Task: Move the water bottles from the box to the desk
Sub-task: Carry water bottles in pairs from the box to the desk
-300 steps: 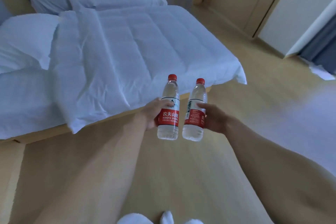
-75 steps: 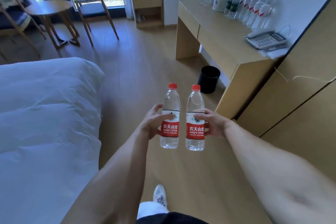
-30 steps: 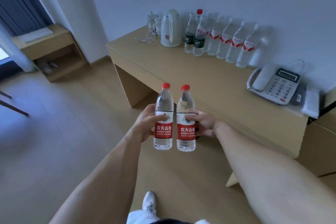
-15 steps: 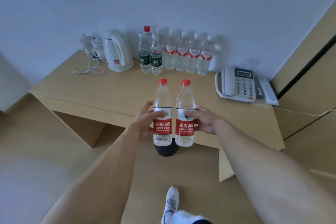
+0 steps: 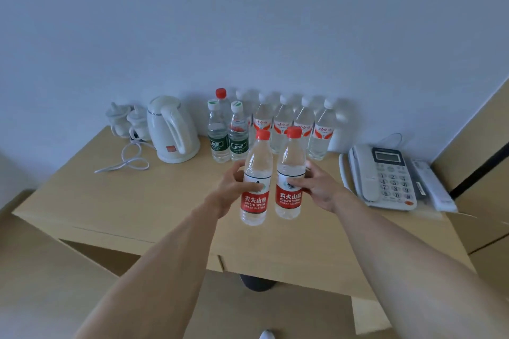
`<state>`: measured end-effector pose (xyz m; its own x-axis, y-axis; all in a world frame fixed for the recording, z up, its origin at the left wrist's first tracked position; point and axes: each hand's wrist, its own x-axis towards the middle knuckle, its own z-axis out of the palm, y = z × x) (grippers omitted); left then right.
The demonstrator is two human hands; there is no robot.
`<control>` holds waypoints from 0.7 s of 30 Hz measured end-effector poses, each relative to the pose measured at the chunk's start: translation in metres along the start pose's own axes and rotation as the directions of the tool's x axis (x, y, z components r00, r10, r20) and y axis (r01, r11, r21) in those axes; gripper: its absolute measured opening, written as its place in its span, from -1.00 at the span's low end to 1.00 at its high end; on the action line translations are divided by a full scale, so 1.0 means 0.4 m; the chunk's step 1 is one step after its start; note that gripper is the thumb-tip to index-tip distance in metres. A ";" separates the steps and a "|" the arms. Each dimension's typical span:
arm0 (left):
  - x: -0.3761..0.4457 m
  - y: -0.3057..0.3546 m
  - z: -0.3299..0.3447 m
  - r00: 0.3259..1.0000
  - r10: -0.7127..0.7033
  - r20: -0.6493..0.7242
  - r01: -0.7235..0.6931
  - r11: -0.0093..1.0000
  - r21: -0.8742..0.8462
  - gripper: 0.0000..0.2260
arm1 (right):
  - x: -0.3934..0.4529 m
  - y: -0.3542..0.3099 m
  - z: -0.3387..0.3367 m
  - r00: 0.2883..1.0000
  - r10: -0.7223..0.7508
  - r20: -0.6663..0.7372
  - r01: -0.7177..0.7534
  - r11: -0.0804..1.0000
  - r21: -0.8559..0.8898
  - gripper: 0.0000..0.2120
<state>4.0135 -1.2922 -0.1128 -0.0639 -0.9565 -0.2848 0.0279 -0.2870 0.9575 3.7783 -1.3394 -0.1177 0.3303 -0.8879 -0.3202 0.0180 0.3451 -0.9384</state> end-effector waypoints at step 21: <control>0.269 0.051 -0.083 0.991 0.080 0.107 -0.117 0.909 0.401 -0.33 | 0.150 -0.023 0.043 0.942 -0.153 -0.300 -0.023 0.860 -0.510 -0.35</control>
<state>4.0402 -1.4028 -0.1254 -0.1680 -0.9651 -0.2010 -0.3675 -0.1279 0.9212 3.8144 -1.3907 -0.1260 0.0254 -0.9800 -0.1972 -0.4730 0.1620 -0.8660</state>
